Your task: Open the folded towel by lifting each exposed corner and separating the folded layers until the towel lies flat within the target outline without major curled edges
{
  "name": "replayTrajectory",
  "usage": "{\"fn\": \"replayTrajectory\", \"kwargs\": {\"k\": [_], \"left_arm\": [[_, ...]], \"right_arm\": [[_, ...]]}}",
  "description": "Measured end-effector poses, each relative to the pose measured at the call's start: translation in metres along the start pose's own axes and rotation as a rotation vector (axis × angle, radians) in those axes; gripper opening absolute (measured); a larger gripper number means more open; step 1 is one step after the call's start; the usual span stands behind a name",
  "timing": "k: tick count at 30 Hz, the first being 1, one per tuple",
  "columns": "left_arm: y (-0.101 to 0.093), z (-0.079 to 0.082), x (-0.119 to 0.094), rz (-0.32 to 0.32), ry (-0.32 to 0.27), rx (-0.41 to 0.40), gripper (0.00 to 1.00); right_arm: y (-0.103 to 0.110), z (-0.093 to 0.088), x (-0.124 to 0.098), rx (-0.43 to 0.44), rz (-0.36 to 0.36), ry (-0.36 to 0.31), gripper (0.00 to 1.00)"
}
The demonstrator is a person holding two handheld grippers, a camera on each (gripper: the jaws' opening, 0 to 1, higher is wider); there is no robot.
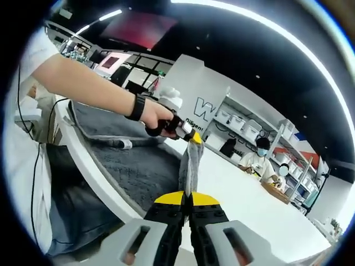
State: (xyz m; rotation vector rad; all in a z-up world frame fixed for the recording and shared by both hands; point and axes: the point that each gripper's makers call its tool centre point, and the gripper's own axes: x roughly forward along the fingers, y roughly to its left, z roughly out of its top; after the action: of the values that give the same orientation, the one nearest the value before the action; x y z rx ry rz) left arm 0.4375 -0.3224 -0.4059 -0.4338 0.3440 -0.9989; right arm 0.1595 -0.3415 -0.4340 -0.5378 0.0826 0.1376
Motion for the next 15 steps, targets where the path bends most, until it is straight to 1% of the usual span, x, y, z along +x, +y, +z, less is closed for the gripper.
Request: {"fn": "replayTrajectory", "kwargs": {"k": [3, 8, 10, 15], "left_arm": [[-0.002, -0.002, 0.002, 0.005, 0.002, -0.007, 0.03], [-0.001, -0.002, 0.004, 0.009, 0.005, -0.027, 0.03], [-0.002, -0.004, 0.006, 0.008, 0.011, -0.032, 0.03], [-0.006, -0.008, 0.011, 0.002, 0.027, -0.024, 0.04]], "right_arm": [[-0.004, -0.002, 0.0, 0.015, -0.013, -0.002, 0.0], [-0.005, -0.004, 0.0, 0.025, -0.011, -0.002, 0.0], [-0.006, -0.009, 0.0, 0.024, -0.015, 0.014, 0.0], [-0.008, -0.016, 0.0, 0.027, -0.022, 0.028, 0.0]]}}
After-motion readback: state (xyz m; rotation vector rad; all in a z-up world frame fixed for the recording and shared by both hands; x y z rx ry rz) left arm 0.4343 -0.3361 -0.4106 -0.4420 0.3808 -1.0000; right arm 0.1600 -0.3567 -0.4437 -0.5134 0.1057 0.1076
